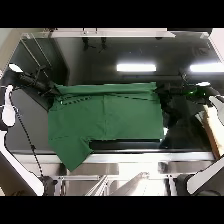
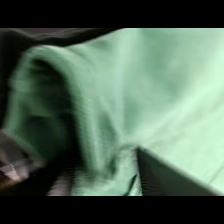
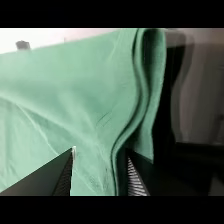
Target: Fold the shirts.
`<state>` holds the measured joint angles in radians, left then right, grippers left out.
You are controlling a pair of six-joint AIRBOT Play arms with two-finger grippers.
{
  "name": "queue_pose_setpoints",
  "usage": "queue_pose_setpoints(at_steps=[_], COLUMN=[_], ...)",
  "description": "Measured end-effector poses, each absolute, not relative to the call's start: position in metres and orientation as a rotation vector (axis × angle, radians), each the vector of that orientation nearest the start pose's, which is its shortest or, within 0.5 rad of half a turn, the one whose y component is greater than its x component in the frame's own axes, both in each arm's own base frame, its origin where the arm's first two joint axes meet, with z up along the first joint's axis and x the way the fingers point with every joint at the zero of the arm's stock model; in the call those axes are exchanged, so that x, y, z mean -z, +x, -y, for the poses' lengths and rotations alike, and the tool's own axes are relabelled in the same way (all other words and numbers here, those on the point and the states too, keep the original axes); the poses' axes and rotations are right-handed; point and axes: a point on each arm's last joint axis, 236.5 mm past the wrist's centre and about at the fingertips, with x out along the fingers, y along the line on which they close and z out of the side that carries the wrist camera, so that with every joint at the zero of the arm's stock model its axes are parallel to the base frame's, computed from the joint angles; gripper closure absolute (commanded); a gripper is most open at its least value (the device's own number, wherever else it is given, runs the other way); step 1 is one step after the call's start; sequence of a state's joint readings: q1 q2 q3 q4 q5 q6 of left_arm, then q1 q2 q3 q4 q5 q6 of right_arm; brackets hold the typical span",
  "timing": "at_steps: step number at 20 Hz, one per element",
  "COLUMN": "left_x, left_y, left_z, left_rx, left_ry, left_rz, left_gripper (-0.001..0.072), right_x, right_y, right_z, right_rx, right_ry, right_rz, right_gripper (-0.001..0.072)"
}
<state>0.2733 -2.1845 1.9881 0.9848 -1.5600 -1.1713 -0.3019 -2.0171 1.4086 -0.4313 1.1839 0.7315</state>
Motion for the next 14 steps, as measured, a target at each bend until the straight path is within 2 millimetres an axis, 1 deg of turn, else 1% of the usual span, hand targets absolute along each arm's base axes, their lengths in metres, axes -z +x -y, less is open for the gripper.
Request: queue_pose_setpoints(at_steps=[3,5,7,9,11,12,14], left_x=[0.105,0.102,0.097,0.08,0.062,0.052,0.029], left_y=[0.493,0.49,0.483,0.481,0.478,0.476,0.472], left_z=[-0.007,-0.011,-0.017,-0.018,-0.022,-0.026,-0.036], left_rx=[0.497,0.488,0.484,0.482,0.47,0.46,0.437], left_ry=[-0.452,-0.457,-0.447,-0.464,-0.476,-0.48,-0.483], left_rz=[-1.502,-1.519,-1.552,-1.55,-1.538,-1.529,-1.497], left_gripper=[0.0262,0.0263,0.0264,0.0263,0.0263,0.0263,0.0263], right_x=[0.103,0.094,0.073,0.052,0.03,0.024,0.016], right_y=[0.496,0.499,0.503,0.504,0.498,0.492,0.472], right_z=[-0.048,-0.039,-0.033,-0.027,-0.018,-0.013,-0.006], right_rx=[-0.654,-0.632,-0.62,-0.604,-0.58,-0.563,-0.53], right_ry=[0.659,0.588,0.555,0.52,0.487,0.466,0.442], right_rz=[-1.074,-1.059,-1.024,-1.001,-1.0,-1.022,-1.094], right_gripper=[0.0346,0.0346,0.0345,0.0345,0.0345,0.0346,0.0351])
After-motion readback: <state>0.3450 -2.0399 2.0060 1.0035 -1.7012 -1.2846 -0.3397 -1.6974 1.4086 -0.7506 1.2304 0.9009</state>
